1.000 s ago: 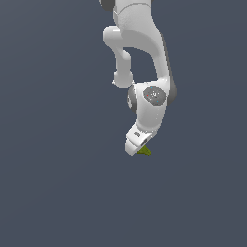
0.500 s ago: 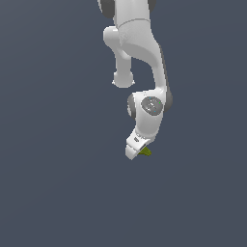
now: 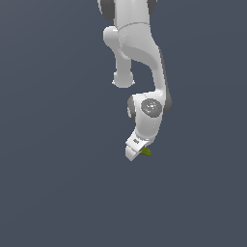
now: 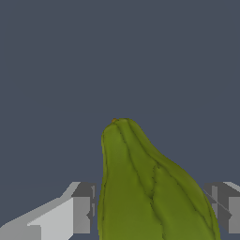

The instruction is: Pick up the object and move it to a goal position.

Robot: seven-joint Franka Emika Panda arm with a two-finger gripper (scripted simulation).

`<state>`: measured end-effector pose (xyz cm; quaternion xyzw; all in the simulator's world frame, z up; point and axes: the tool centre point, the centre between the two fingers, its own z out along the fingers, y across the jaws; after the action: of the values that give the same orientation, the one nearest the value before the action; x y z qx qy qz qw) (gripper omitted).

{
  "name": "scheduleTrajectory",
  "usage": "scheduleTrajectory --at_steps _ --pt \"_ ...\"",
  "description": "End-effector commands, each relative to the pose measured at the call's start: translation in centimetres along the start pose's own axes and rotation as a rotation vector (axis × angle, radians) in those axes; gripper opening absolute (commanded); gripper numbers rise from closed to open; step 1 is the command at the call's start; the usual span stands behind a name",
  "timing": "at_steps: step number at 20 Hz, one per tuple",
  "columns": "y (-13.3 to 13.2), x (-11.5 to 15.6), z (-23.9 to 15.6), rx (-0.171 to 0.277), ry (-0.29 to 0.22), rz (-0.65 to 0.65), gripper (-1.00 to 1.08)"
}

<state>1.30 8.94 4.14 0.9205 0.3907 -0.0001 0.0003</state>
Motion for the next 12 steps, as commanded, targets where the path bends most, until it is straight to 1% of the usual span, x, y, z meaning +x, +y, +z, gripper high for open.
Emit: scheduleTrajectory --at_steps 1,7,12 --pt "-0.1 0.1 0.1 0.000 0.000 -0.001 -1.00" --pt "0.0 0.0 -0.1 0.000 0.000 0.000 -1.00" --pt "-0.1 0.3 -1.6 0.000 0.000 0.000 -1.00"
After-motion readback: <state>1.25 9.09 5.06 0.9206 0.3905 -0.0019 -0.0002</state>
